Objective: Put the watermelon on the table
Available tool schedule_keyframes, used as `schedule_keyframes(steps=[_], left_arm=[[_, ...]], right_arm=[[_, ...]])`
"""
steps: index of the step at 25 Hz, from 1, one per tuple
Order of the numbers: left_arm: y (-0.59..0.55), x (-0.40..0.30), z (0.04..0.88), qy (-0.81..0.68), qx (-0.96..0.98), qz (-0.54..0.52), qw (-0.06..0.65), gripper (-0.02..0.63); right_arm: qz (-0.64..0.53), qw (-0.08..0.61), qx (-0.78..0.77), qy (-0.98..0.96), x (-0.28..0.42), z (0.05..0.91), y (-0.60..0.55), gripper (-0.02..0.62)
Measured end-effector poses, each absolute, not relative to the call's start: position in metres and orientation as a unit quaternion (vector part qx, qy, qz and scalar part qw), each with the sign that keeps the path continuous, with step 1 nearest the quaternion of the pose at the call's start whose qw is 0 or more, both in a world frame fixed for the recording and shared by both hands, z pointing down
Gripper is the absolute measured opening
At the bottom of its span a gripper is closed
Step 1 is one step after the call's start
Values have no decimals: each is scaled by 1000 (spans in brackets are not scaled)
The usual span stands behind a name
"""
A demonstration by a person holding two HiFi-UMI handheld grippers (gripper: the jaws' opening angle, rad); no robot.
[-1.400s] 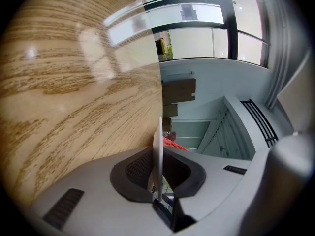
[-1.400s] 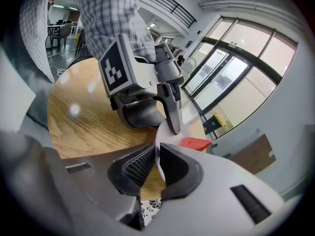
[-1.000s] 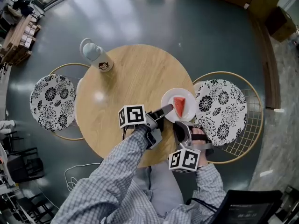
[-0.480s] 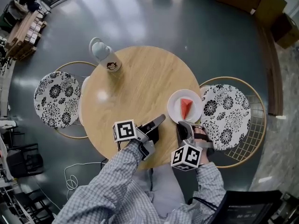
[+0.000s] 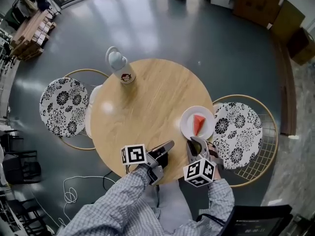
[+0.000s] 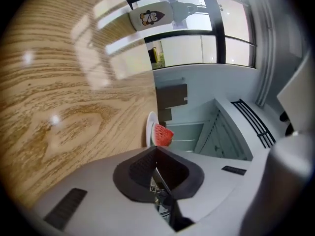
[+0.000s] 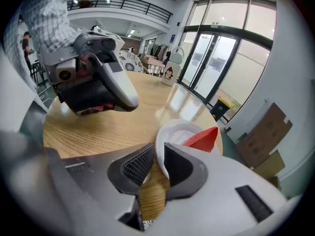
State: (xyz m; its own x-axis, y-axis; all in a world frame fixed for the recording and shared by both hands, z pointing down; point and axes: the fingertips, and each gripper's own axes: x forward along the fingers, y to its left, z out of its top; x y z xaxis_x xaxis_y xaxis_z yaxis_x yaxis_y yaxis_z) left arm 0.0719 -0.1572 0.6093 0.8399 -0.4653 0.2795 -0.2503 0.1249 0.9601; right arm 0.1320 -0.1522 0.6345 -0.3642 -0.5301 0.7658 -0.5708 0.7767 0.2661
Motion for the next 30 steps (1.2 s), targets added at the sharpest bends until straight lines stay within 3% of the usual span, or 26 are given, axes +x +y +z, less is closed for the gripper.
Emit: schedule_keyframes(steps=[6, 10, 13, 22, 30], left_arm=[[-152, 64, 580, -265, 682, -63, 679, 8], [-141, 51, 548, -246, 724, -38, 643, 8], [-134, 34, 527, -253, 744, -41, 617, 8], [-98, -20, 468, -273, 771, -71, 571, 8], [-51, -54, 441, -272, 783, -82, 553, 8]], right_arm=[[61, 413, 370, -830, 136, 611, -152, 48], [132, 324, 402, -846, 127, 574, -147, 45], [168, 261, 419, -853, 117, 546, -139, 9], [205, 159, 439, -860, 73, 479, -112, 8], [197, 135, 446, -863, 46, 447, -78, 8]])
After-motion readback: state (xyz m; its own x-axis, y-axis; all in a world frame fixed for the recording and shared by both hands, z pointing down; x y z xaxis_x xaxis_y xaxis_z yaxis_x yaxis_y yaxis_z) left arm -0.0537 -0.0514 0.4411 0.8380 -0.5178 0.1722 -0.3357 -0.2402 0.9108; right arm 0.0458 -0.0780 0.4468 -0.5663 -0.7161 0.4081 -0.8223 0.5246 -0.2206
